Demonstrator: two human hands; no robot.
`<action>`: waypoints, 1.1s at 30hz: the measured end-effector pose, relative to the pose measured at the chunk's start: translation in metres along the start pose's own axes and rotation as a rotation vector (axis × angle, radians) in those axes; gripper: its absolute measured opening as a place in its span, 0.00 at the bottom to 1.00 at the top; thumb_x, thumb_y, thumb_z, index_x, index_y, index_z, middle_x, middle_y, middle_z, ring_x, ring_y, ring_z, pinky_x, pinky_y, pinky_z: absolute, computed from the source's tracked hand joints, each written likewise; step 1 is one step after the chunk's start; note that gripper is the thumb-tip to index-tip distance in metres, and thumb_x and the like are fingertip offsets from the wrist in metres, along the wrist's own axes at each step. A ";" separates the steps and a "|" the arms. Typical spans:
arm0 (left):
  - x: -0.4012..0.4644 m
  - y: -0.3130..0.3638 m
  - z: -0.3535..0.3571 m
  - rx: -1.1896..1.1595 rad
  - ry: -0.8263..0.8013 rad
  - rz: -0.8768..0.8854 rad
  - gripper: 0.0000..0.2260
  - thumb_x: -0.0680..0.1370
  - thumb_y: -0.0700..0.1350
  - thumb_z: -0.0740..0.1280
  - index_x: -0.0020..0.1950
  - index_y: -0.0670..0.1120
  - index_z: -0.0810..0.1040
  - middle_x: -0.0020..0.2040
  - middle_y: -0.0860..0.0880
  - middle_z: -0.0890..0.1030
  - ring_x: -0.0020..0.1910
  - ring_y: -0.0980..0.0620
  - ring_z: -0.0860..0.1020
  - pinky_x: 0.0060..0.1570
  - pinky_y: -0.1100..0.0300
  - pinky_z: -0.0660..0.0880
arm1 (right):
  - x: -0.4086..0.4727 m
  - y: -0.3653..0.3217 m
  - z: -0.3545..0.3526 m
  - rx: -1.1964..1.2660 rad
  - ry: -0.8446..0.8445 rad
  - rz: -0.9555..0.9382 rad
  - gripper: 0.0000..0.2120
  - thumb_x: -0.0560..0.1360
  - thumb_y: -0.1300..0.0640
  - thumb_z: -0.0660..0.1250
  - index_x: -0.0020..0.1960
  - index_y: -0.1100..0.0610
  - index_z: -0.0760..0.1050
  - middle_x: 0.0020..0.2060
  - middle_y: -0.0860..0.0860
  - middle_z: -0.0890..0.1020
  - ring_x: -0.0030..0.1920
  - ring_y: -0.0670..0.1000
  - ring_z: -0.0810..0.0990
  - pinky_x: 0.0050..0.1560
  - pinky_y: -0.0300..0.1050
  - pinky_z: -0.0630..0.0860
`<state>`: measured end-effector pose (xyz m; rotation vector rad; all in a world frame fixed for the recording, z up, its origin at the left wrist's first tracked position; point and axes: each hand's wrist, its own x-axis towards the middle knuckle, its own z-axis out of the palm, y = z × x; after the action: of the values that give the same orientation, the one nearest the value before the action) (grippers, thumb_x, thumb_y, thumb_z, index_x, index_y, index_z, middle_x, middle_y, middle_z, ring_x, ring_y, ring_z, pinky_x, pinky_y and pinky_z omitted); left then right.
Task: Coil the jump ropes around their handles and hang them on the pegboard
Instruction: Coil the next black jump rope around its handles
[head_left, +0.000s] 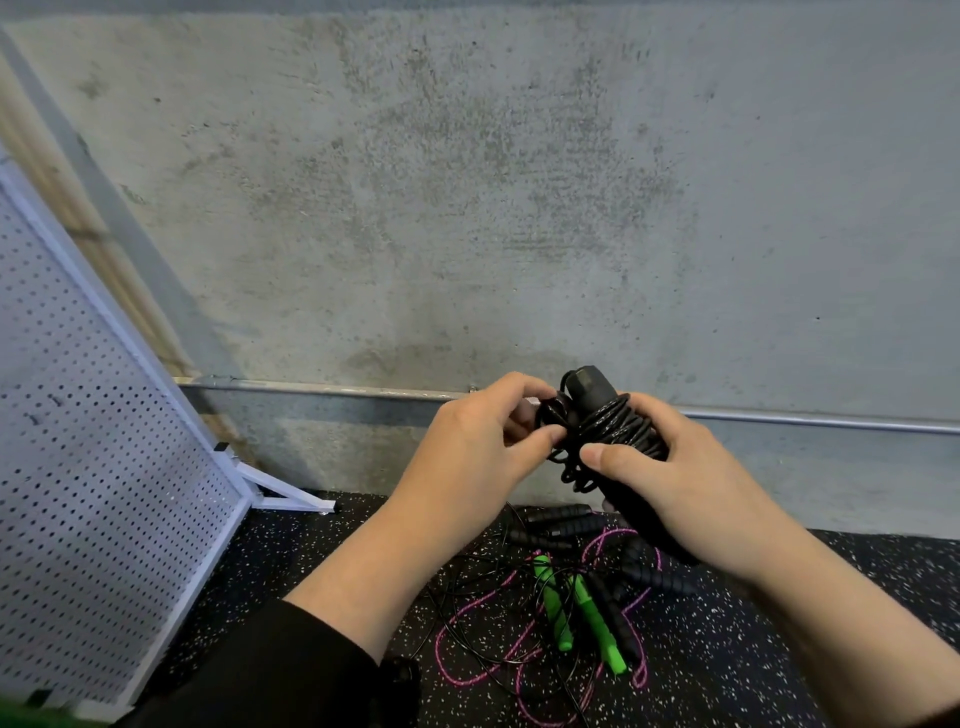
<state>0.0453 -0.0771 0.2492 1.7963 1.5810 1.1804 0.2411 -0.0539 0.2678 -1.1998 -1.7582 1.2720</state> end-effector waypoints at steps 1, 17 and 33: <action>0.000 0.001 -0.001 -0.019 -0.034 -0.009 0.10 0.78 0.43 0.72 0.58 0.53 0.81 0.43 0.52 0.82 0.44 0.53 0.83 0.51 0.51 0.80 | 0.000 0.001 0.000 -0.007 0.004 0.011 0.10 0.75 0.54 0.74 0.54 0.44 0.79 0.36 0.54 0.85 0.33 0.50 0.82 0.31 0.39 0.76; 0.005 -0.005 -0.007 -0.250 -0.159 -0.337 0.11 0.77 0.33 0.67 0.43 0.49 0.79 0.35 0.43 0.76 0.34 0.42 0.83 0.46 0.41 0.84 | 0.003 0.009 0.010 -0.222 -0.089 -0.003 0.14 0.71 0.50 0.77 0.55 0.43 0.78 0.40 0.47 0.86 0.40 0.49 0.84 0.43 0.47 0.79; 0.003 -0.005 -0.006 -0.139 -0.174 -0.396 0.07 0.76 0.36 0.67 0.49 0.46 0.73 0.32 0.43 0.80 0.29 0.45 0.82 0.34 0.50 0.79 | 0.001 0.007 0.017 -0.195 -0.155 0.056 0.11 0.72 0.51 0.75 0.52 0.43 0.78 0.32 0.47 0.84 0.31 0.47 0.81 0.33 0.39 0.75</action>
<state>0.0375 -0.0743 0.2485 1.3750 1.6130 0.8978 0.2281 -0.0583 0.2556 -1.2955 -2.0123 1.2788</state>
